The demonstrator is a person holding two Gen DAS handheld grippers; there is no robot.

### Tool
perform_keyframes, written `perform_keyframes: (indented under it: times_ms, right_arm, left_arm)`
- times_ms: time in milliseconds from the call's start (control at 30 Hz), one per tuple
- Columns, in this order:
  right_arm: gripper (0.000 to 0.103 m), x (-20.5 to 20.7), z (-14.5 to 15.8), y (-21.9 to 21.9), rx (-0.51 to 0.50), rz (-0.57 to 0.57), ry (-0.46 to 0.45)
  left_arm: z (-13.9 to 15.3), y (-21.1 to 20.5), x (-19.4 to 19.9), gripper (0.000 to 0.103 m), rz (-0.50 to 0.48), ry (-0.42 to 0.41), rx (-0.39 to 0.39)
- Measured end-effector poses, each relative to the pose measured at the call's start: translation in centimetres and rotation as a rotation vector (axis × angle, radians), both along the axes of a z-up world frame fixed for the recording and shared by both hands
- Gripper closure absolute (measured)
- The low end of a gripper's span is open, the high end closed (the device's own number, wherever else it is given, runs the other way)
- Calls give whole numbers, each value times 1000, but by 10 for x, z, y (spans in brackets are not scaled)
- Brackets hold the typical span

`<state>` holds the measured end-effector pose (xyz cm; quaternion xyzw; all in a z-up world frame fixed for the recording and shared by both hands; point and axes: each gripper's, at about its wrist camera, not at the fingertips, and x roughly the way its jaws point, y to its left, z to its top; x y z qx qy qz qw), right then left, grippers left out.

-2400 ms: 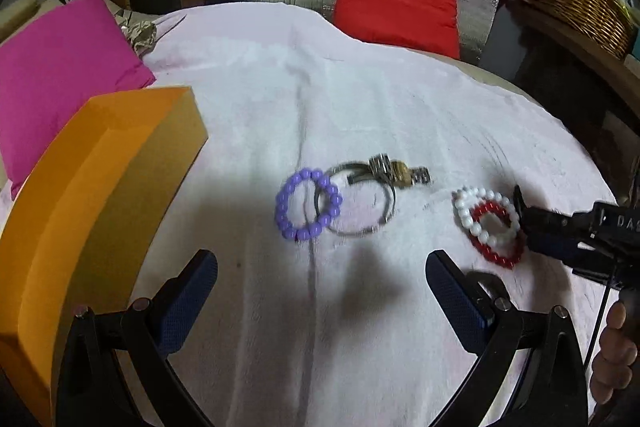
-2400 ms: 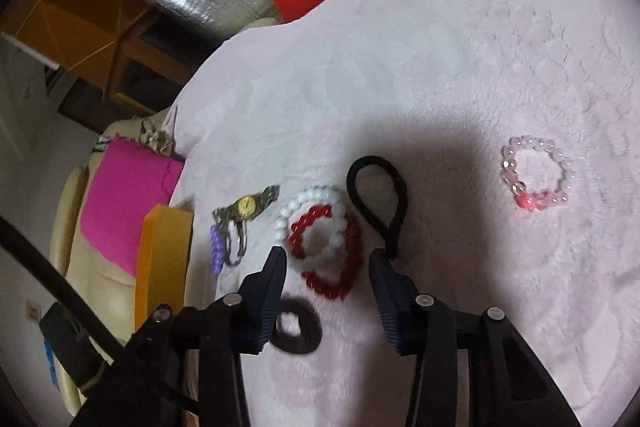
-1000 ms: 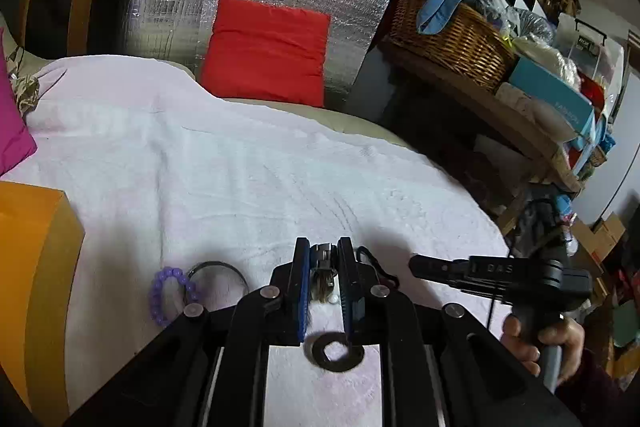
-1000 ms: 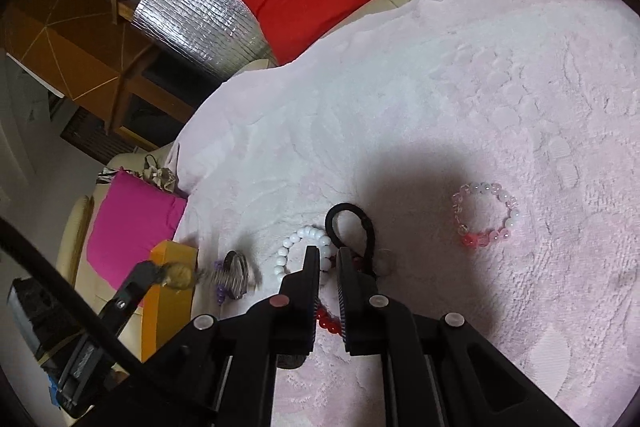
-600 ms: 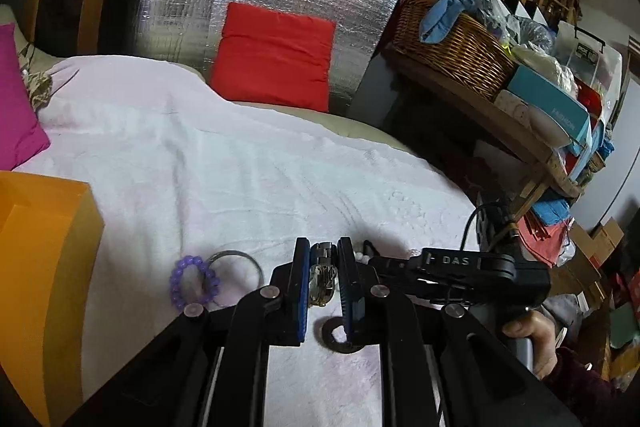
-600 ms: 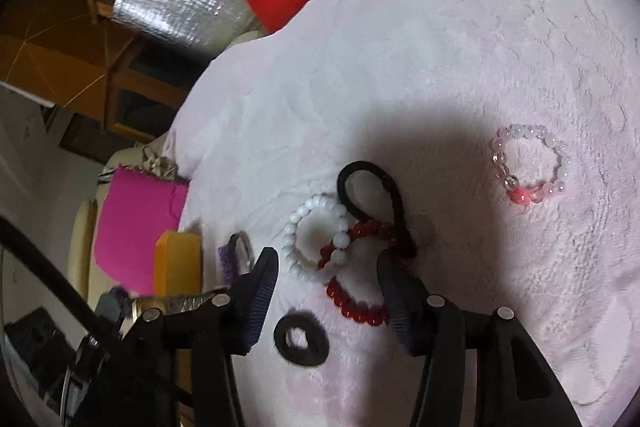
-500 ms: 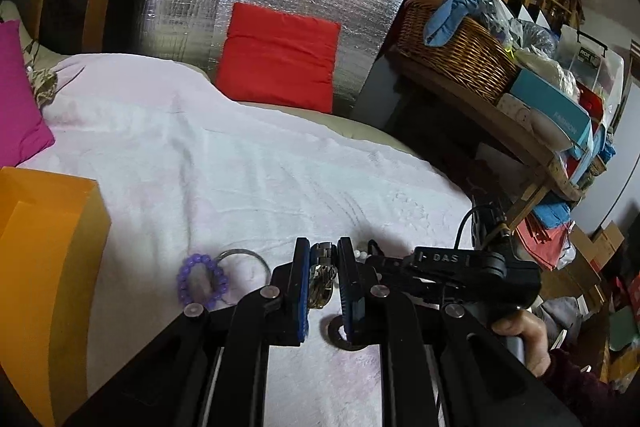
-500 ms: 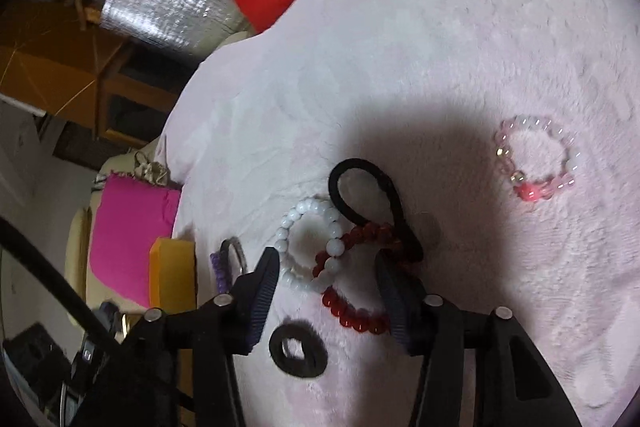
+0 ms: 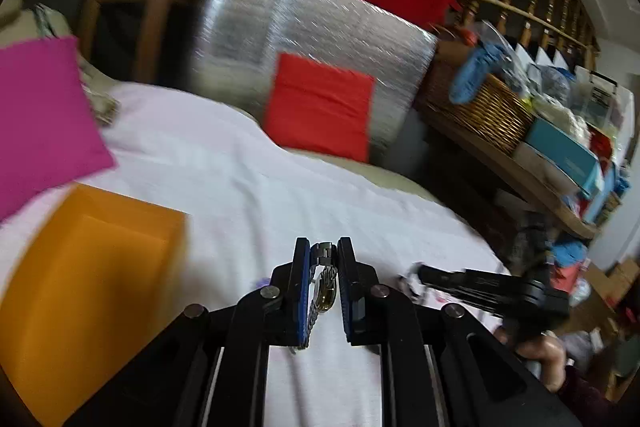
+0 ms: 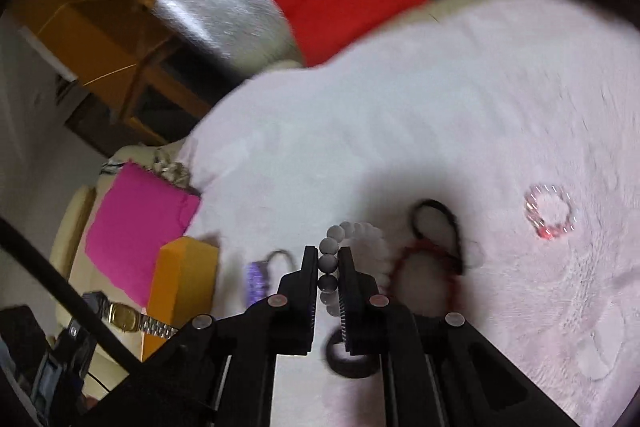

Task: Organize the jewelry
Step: 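Carry the watch and white bracelet into the orange box and open both tools, then move the left tool to the silver bangle while the right tool reaches the red bead bracelet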

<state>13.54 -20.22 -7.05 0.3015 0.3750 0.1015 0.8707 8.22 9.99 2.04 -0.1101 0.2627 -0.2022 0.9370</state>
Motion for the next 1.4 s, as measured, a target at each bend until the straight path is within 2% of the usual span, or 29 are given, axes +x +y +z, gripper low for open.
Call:
perform_keyframes:
  times_ms: [200,267,367,500,633,700,767,833,900,1067,1300,1400]
  right_arm:
    - [92,-19,39,66,1,132,-150]
    - [92,-21,48,93,19,193,-180]
    - [92,-19,56,142,34,294,-203]
    - [92,0,53,208,46,391,-180]
    - [92,19,35,265,52,463,-112]
    - [91,25,24,283,23,468,-71]
    - [89,29,16,283,4,439,-47]
    - [87,28,14,272,9,420,-50]
    - [86,23,21,252,-5,387,-70]
    - [86,5,32,173,-96,284,-106]
    - [84,-30,29,41,-88,64,-46]
    - [84,-36,18,-5,-72,-15,18]
  left_arm:
    - [14,59,-27,89,201,-59,79]
    - [13,78,-31,89,269,-53,116]
    - [1,108,-32,89,372,-1,155]
    - [-23,135,-27,89,426,103,165]
    - [-50,150,-18,89,434,222,169]
    - [-63,156,-9,89,456,286,182]
    - [-68,156,-10,89,484,307,199]
    - [-67,151,-10,83,489,292,209]
    - [-61,140,-12,65,492,260,230]
    - [-56,105,-9,64,417,214,264]
    - [-62,31,2,64,247,206,300]
    - [-71,-2,9,64,184,226,321]
